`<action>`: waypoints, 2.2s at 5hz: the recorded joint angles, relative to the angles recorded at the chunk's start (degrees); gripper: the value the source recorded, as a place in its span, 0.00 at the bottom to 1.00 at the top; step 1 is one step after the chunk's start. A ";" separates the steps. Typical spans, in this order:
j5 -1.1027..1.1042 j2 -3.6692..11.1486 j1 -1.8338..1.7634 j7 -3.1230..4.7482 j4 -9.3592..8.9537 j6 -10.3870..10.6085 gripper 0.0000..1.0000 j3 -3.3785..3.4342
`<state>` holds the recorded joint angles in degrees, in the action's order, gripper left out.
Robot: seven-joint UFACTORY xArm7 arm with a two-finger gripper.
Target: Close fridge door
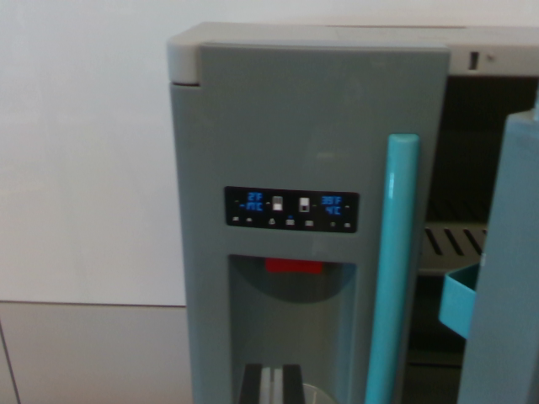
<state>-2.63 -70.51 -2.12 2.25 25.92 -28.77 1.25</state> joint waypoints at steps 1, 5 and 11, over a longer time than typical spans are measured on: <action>0.00 0.00 0.00 0.00 0.00 0.00 1.00 0.00; 0.00 0.61 0.02 0.00 0.00 0.00 1.00 -5.90; 0.00 6.18 0.02 0.01 0.13 0.00 1.00 -17.63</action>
<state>-2.63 -64.33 -2.10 2.25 26.06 -28.77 -16.37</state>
